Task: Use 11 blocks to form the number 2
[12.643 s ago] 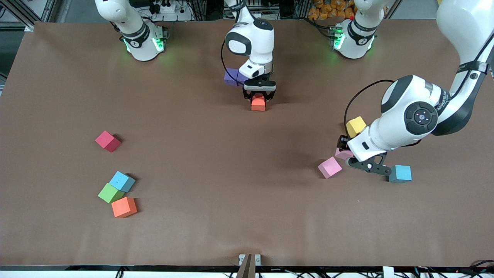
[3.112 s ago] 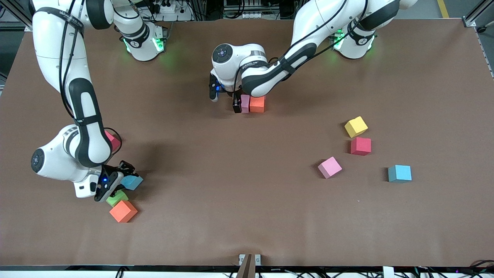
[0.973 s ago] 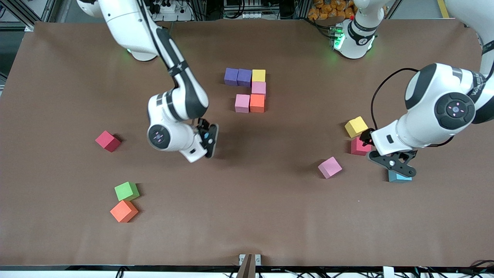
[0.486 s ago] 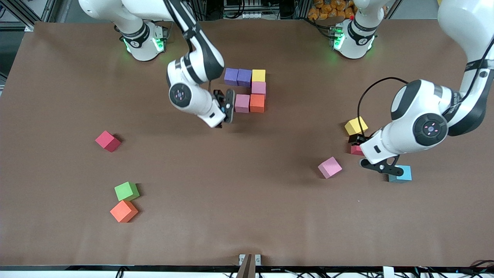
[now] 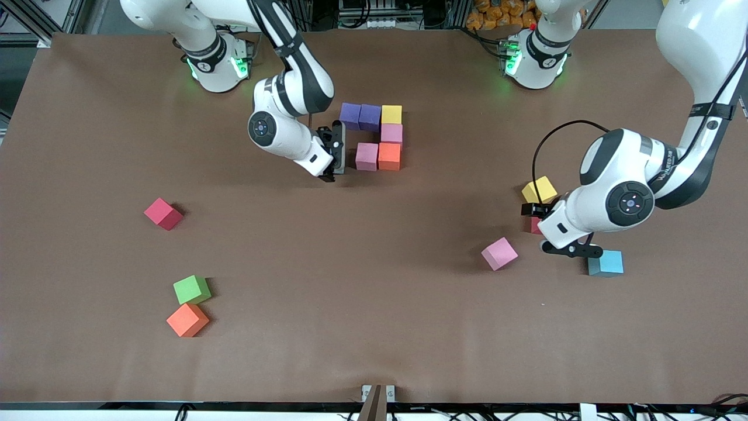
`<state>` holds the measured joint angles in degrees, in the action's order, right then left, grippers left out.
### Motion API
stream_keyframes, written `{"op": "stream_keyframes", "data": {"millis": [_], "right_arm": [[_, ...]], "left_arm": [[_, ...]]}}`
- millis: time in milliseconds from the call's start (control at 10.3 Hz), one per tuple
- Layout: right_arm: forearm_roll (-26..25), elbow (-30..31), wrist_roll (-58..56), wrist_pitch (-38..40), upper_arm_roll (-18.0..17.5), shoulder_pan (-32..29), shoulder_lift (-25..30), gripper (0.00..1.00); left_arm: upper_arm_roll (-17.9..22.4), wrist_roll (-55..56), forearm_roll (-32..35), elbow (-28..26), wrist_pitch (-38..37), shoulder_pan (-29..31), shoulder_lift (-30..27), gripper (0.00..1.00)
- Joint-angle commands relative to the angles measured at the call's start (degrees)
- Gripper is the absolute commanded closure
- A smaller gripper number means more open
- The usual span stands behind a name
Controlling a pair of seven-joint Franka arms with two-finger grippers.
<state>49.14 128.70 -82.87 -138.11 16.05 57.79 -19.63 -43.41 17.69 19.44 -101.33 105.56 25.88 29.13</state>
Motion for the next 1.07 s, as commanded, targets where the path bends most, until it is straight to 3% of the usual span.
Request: {"op": "stream_keyframes", "data": {"millis": [0,486,973], "right_arm": [[6.6,3.7,-2.2,-3.8,0.4,5.1,2.4,0.80],[8.0,4.1,-2.1,-7.8,0.3,7.0,1.3,0.81],[10.1,3.8,-2.0,-9.5,0.3,7.9,-0.2,0.81]], "left_arm": [[-0.5,0.0,1.0,-3.7,3.3,2.9,-1.3,0.00],[-0.5,-0.1,1.1,-4.4,5.6,4.5,0.7,0.00],[0.1,-0.2,6.9,-4.1,7.0,4.6,6.2,0.00]]}}
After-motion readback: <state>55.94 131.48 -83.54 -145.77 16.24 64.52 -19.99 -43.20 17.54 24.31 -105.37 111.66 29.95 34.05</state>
